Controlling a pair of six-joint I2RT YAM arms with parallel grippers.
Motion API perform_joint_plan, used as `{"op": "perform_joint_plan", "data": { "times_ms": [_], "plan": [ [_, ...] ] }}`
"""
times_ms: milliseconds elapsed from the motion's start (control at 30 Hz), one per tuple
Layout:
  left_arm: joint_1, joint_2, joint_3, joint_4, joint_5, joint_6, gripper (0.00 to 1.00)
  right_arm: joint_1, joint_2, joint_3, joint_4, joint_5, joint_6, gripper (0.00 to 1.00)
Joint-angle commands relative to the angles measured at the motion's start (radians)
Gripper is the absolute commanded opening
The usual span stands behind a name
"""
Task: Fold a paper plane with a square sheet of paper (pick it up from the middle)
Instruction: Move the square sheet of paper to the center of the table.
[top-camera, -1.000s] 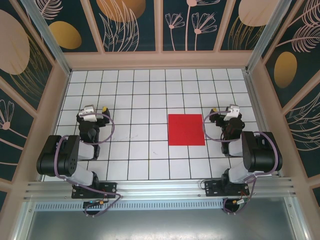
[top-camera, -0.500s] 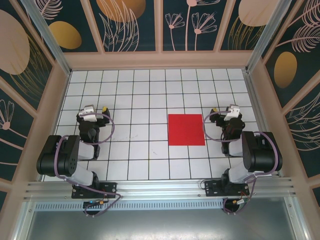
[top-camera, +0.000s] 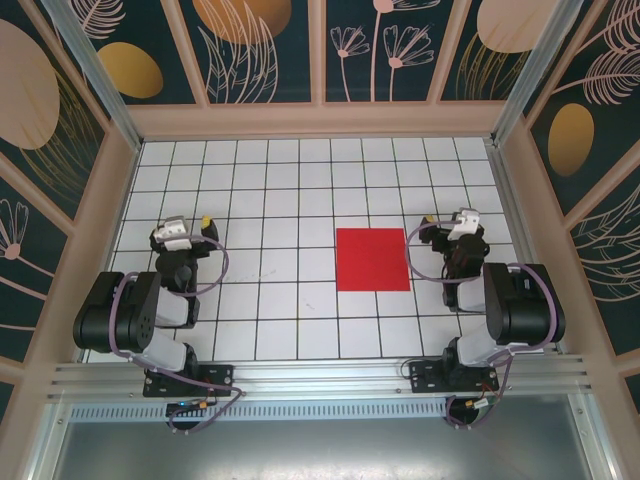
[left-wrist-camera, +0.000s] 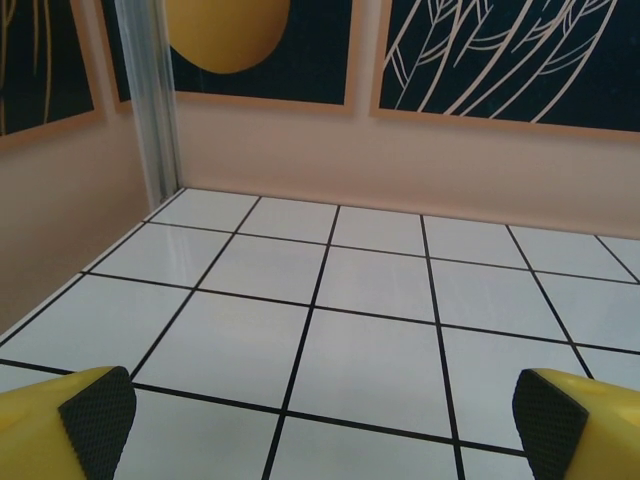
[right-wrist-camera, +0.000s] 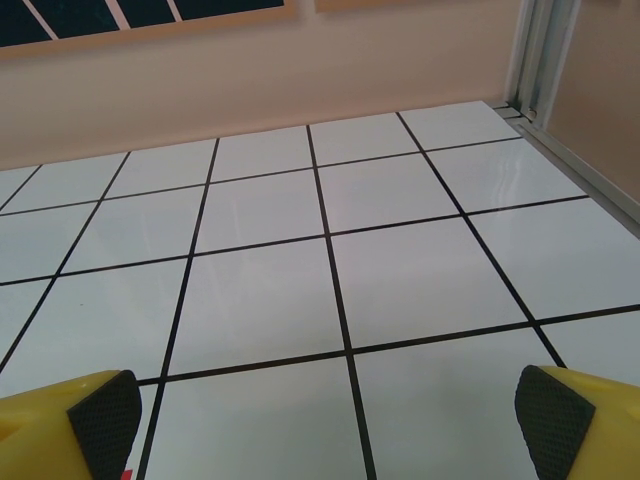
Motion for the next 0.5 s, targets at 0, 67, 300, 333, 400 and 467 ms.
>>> {"op": "perform_joint_plan", "data": {
  "times_ms": [0,67,300,333,400,467],
  "plan": [
    [0.009,0.002,-0.042,0.167,-0.058,-0.022,0.99,0.034,-0.09,0.065,-0.114,0.096,-0.009,0.99],
    [0.008,-0.029,-0.039,0.129,-0.051,-0.019,0.98,0.079,-0.134,0.092,-0.181,0.175,-0.033,0.99],
    [0.008,-0.234,0.028,-0.181,-0.039,-0.013,0.99,0.202,-0.208,0.29,-0.632,0.323,0.12,0.99],
    [0.008,-0.268,0.044,-0.242,-0.041,-0.02,0.98,0.212,-0.203,0.33,-0.711,0.328,0.173,0.99],
    [0.009,-0.327,0.088,-0.376,-0.063,-0.075,0.98,0.231,-0.19,0.385,-0.83,0.248,0.239,0.99],
    [0.009,-0.37,0.144,-0.512,-0.057,-0.164,0.98,0.244,-0.158,0.454,-0.966,0.127,0.293,0.99]
  ]
}}
